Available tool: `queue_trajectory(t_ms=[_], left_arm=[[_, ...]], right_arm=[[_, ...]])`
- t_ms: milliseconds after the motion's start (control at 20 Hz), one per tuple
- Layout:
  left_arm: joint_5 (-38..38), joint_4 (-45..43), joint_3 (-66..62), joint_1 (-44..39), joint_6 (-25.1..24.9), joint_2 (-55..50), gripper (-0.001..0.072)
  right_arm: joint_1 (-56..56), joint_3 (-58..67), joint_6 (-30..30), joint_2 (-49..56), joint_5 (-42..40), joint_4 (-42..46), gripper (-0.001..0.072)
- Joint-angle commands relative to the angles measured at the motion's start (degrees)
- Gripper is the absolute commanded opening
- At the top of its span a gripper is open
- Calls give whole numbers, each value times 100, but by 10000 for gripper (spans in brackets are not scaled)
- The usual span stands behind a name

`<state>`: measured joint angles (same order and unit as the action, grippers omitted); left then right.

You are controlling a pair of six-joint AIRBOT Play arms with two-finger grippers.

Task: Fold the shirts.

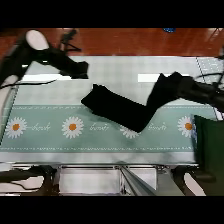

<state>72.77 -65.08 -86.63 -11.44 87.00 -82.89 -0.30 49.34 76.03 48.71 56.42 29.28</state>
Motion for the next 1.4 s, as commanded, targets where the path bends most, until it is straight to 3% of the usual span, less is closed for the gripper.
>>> queue_trajectory(t_ms=[0, 150, 250, 350, 500, 550, 600, 700, 900, 1000, 1100, 1250, 1350], left_arm=[[-387, -505, 1292, 682, -63, 1473, 20], [-981, -422, 2649, 778, 13, 2697, 20], [-1130, 293, 3392, 774, 11, 3375, 20], [-1231, 872, 3910, 678, -188, 3884, 20], [-1425, 968, 4266, 358, -186, 4170, 20], [-1497, 964, 4312, 243, -188, 4144, 20], [-1633, 964, 4360, 144, -188, 4100, 20], [-1963, 964, 4435, 37, -186, 4017, 20], [-2636, 940, 4441, 173, -190, 3816, 20], [-2653, 944, 4439, 435, -184, 3783, 21], [-2435, 944, 4439, 684, -179, 3788, 21], [-2057, 949, 4463, 748, -170, 3790, 21], [-2037, 946, 4520, 647, -168, 3790, 20]], right_arm=[[1412, 984, -133, 1720, -968, -92, 27], [2033, 2155, -127, 3342, -894, -92, 27], [2288, 2754, -129, 4179, -881, -133, 27], [2413, 3182, -131, 4828, -785, -374, 27], [2566, 3679, -17, 5442, -678, -402, 28], [2629, 3775, -17, 5574, -675, -411, 184], [2688, 3838, -66, 5670, -586, -435, 416], [2688, 3899, -166, 5707, -144, -435, 410], [2028, 3904, -96, 5184, 1104, -221, 409], [1462, 3901, 188, 4494, 1530, 549, 409], [929, 3762, 645, 3560, 1722, 2015, 409], [553, 2295, 2006, 1838, 1134, 4680, 409], [540, 671, 2986, 789, 136, 5246, 409]])
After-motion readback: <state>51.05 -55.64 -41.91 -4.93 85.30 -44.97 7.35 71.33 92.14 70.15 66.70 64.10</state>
